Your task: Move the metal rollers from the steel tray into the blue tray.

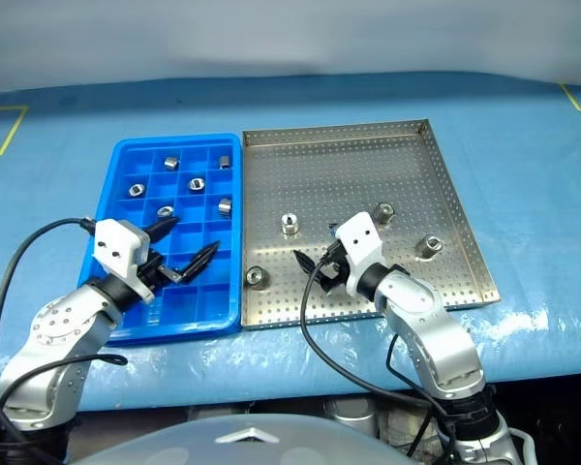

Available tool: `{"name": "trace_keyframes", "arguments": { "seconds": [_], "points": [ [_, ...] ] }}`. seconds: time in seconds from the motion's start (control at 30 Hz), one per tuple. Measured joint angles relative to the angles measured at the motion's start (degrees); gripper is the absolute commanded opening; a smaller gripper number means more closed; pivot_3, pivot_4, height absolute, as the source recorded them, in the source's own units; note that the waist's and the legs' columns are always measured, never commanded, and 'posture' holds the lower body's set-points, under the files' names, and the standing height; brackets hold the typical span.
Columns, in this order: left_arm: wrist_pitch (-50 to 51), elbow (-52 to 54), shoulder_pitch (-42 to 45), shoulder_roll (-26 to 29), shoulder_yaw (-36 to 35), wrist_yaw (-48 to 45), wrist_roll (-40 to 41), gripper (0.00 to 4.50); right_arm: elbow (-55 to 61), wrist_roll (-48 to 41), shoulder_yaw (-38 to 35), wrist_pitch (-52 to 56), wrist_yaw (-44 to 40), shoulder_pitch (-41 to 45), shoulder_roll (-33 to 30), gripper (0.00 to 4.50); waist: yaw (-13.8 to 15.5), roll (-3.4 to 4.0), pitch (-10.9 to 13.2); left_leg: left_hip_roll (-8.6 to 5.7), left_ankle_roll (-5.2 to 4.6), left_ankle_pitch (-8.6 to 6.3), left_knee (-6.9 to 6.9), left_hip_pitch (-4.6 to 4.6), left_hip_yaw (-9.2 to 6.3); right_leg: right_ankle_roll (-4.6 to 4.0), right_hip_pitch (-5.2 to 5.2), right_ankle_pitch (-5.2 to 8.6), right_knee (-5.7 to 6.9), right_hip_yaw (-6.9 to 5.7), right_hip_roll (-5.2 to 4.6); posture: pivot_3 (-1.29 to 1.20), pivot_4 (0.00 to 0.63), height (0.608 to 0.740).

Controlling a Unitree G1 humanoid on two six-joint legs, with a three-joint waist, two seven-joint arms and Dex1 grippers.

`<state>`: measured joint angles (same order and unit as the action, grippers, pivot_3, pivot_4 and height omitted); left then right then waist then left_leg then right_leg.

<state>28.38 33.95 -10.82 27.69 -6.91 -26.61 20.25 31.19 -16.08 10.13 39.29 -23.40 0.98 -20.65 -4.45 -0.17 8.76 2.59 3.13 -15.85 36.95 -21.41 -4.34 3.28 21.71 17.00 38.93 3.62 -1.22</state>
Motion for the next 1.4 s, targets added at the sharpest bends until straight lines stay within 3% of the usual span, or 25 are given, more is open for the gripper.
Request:
{"name": "trace_keyframes", "arguments": {
  "seconds": [1.4],
  "points": [
    [0.6,0.0,0.9,0.7,0.0,-0.5,0.3,4.49,0.0,0.2,0.5,-0.1,-0.1,0.0,0.4,4.50,0.1,0.00,0.0,0.00,0.00,0.00,0.00,-0.01,0.00,0.00,0.01,0.00,0.00,-0.01,0.00,-0.07,0.150,0.740]
  ]
}}
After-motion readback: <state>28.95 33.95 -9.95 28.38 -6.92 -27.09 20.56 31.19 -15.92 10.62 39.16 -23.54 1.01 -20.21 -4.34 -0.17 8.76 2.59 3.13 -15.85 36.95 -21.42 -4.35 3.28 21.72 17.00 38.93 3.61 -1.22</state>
